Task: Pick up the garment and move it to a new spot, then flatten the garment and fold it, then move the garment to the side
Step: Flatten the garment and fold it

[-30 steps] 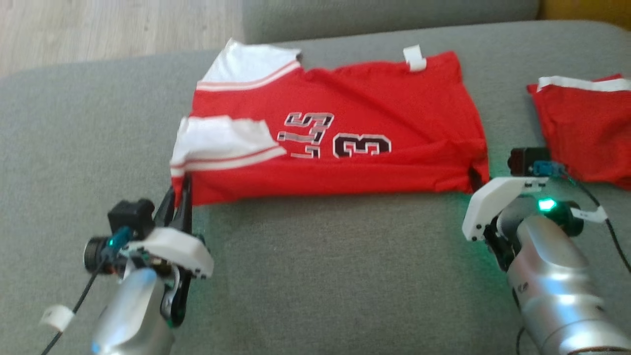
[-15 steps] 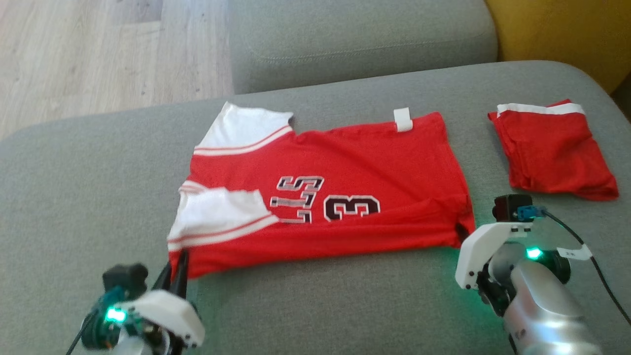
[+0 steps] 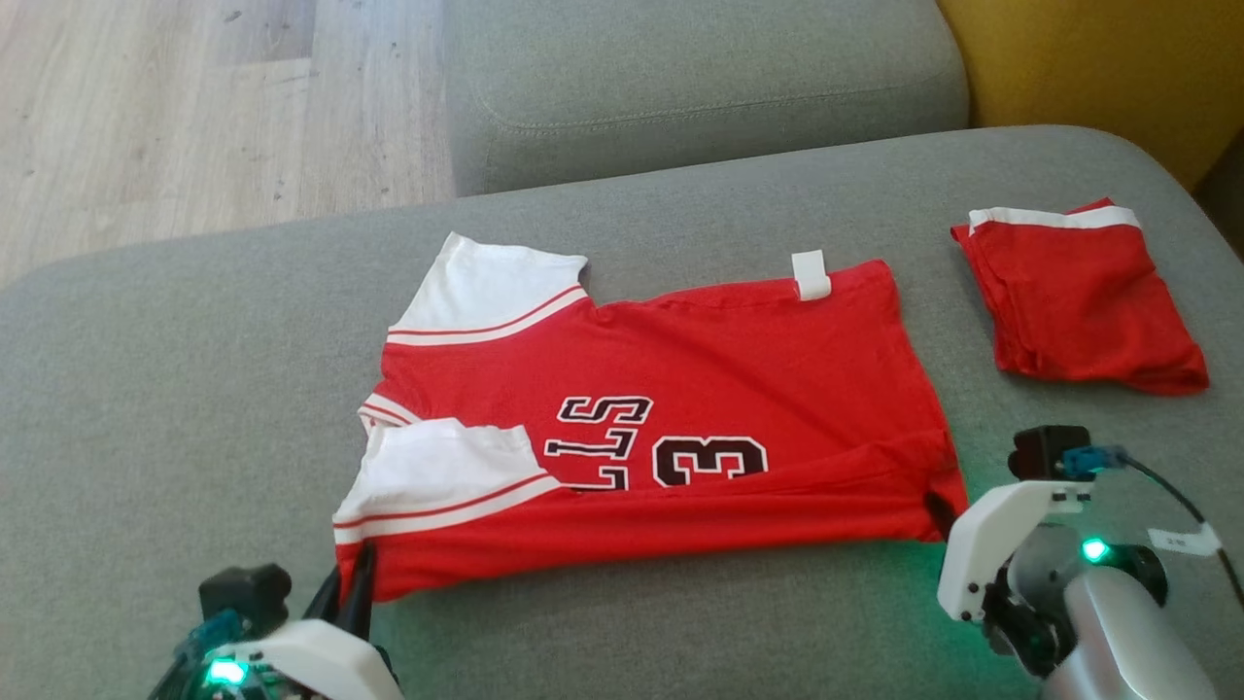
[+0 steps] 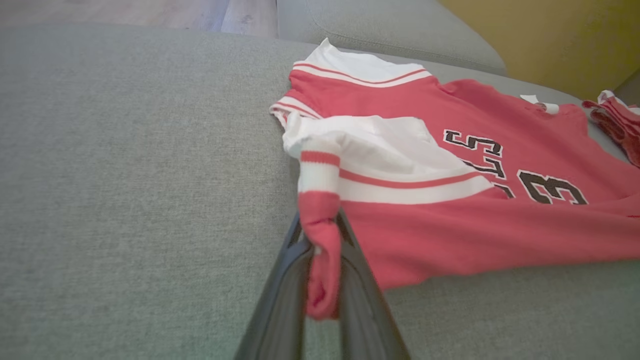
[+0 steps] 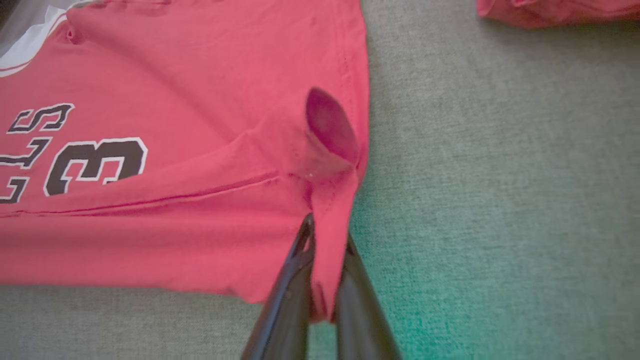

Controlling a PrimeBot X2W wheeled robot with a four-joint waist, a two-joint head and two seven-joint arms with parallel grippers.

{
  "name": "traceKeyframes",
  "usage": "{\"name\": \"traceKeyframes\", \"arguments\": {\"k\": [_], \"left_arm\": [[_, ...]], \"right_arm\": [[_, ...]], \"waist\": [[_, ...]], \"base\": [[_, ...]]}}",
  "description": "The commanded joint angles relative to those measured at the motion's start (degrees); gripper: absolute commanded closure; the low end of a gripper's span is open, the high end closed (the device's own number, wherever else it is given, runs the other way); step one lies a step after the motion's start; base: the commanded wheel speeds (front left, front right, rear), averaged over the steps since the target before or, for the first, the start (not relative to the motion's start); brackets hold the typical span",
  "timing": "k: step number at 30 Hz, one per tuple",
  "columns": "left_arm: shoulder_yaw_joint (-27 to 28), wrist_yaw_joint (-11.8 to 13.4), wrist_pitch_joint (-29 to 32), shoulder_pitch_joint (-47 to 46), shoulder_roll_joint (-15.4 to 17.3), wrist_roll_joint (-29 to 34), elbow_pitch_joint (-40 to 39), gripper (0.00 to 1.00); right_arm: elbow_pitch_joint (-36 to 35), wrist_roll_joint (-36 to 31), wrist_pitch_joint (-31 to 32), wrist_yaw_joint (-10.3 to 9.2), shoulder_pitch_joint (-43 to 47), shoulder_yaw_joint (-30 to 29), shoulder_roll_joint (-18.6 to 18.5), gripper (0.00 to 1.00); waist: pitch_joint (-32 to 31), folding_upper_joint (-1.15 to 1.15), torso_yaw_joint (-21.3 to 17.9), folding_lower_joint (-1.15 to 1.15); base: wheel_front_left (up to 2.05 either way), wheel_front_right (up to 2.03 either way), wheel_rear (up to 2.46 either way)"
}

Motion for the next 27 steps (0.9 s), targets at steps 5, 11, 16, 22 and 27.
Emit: {"name": "traceKeyframes", "arguments": {"k": [5, 11, 16, 22, 27], "left_arm": [[1.70, 1.17, 1.26, -1.91, 1.68, 0.19, -2.04, 0.00], [2.48, 2.73, -0.01, -3.68, 2.24, 1.13, -2.69, 0.00], [4.05, 3.23, -4.17, -7.04, 2.73, 2.03, -4.65, 0.00], [4.92, 1.99, -9.10, -13.19, 3.17, 3.20, -6.76, 0.00], [5.05, 0.59, -9.69, -21.92, 4.19, 4.14, -6.45, 0.00]], "right_arm": [[-8.71, -0.67, 1.28, -0.05, 1.34, -1.35, -0.08, 0.00], [-13.38, -0.31, -0.76, -0.05, 1.92, -5.40, 1.37, 0.00], [-15.58, -0.65, -5.61, -0.05, 0.47, -7.33, 1.99, 0.00], [-17.56, -2.49, -12.00, -0.05, -2.83, -7.86, 1.63, 0.00], [-18.56, -2.78, -17.14, -0.05, -7.76, -7.59, 1.50, 0.00]], "waist": [[0.53, 0.00, 0.00, 0.00], [1.51, 0.00, -0.12, 0.00], [2.78, 0.00, -0.65, 0.00], [5.31, 0.00, -1.76, 0.00], [9.50, 0.00, -3.35, 0.00]], "base": [[0.00, 0.00, 0.00], [0.00, 0.00, 0.00], [0.00, 0.00, 0.00], [0.00, 0.00, 0.00], [0.00, 0.00, 0.00]]}}
